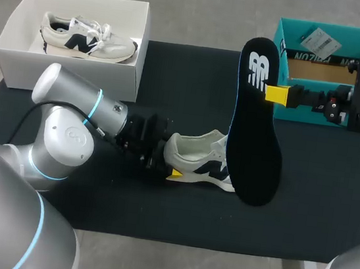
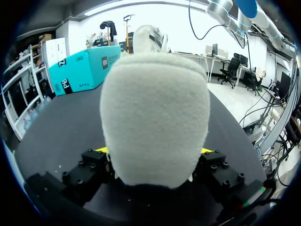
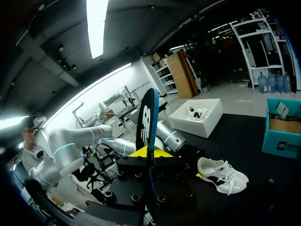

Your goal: Take the shoe out of the shoebox, open the shoe tongue, remove and reinsert the insole, then place the shoe into the shoebox

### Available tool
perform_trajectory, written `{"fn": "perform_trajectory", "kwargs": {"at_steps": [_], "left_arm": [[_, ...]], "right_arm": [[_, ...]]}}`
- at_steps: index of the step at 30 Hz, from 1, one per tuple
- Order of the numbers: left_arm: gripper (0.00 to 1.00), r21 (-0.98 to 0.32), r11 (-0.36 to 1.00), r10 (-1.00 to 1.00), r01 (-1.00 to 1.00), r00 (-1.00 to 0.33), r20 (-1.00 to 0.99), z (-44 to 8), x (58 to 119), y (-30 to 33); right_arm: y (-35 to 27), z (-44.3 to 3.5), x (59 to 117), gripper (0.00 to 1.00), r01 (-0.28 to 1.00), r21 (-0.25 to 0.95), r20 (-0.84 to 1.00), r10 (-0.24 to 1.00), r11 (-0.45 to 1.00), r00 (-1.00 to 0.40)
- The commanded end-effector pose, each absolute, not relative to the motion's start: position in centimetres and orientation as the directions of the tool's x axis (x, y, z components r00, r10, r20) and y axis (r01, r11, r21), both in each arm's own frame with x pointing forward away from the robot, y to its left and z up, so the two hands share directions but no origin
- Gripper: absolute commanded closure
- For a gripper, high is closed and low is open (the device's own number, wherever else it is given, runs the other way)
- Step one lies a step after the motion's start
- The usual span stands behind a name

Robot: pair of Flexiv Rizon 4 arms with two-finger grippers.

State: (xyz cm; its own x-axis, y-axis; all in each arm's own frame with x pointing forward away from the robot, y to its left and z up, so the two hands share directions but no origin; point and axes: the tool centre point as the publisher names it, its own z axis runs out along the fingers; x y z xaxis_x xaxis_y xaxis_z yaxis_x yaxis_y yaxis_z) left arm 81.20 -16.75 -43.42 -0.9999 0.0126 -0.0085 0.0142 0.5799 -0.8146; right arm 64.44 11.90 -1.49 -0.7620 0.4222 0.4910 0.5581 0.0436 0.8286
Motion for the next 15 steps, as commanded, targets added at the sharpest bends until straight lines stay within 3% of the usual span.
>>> {"fn": "perform_trajectory", "kwargs": {"at_steps": [1, 3, 4, 15], "left_arm": [[0.55, -0.815, 0.579, 0.012, 0.016, -1.000, -0.011, -43.61, 81.15, -16.84], [0.04, -0.815, 0.579, 0.012, 0.016, -1.000, -0.011, -43.61, 81.15, -16.84], [0.00, -0.815, 0.579, 0.012, 0.016, -1.000, -0.011, -43.61, 81.15, -16.84], [0.00, -0.815, 0.579, 0.012, 0.016, -1.000, -0.011, -43.61, 81.15, -16.84]], "right_arm": [[12.22, -1.59, 64.39, 1.00, 0.558, 0.829, 0.491, 0.426, 0.041, -0.760], [12.22, -1.59, 64.39, 1.00, 0.558, 0.829, 0.491, 0.426, 0.041, -0.760], [12.22, -1.59, 64.39, 1.00, 0.558, 0.829, 0.491, 0.426, 0.041, -0.760], [12.22, -1.59, 64.39, 1.00, 0.558, 0.829, 0.491, 0.426, 0.041, -0.760]]}}
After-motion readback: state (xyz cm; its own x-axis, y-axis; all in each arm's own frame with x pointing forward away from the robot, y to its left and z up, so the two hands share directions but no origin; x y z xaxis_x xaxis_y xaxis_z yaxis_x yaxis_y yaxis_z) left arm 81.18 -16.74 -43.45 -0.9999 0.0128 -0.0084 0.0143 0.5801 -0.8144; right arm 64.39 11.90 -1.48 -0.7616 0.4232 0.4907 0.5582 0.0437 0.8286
